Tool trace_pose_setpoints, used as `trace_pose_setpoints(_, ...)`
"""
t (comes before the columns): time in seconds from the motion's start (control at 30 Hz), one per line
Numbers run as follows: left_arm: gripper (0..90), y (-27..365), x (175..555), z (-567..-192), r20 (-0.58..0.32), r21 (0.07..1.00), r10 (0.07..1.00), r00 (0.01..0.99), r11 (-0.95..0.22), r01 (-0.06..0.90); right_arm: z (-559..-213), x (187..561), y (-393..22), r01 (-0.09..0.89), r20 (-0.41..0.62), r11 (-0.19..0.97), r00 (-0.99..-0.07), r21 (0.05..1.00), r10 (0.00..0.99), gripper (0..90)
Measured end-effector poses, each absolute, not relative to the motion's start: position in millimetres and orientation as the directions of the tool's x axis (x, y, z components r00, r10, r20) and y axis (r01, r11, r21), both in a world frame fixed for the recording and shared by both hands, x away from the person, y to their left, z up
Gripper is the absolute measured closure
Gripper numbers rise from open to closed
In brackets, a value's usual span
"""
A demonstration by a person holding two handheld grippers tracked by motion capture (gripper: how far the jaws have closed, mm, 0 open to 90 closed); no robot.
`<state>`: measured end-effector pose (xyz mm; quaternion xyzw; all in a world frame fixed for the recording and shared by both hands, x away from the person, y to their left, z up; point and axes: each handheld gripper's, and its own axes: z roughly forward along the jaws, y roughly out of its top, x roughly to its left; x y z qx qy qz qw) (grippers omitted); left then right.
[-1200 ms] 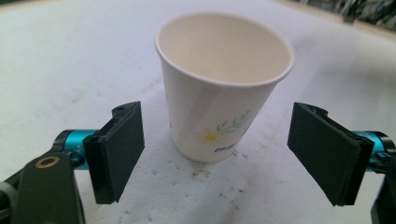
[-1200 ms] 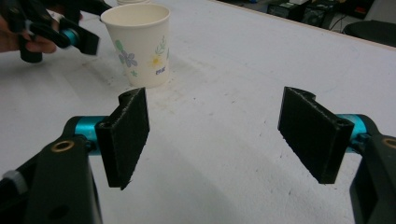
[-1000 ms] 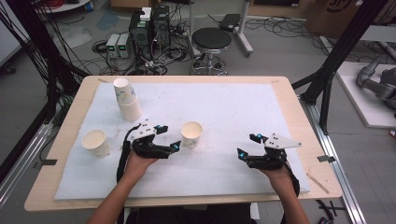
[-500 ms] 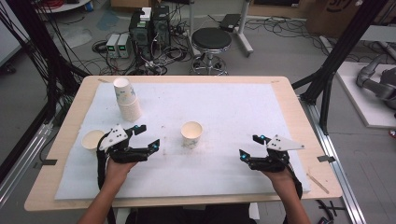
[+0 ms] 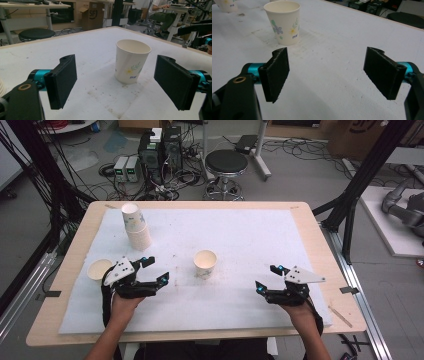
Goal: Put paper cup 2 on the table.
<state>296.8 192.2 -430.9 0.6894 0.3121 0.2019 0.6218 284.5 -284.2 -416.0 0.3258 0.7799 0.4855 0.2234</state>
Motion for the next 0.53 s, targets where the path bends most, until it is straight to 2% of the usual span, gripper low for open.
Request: trace_pose_setpoints(0.53, 18.8, 192.6, 298.6, -432.7, -0.101, 0.984, 0.689, 0.718, -0.039, 0.176, -416.9, 286.2, -286.0, 0.29, -0.035, 0.314, -0.682, 0.904, 0.73, 21.3)
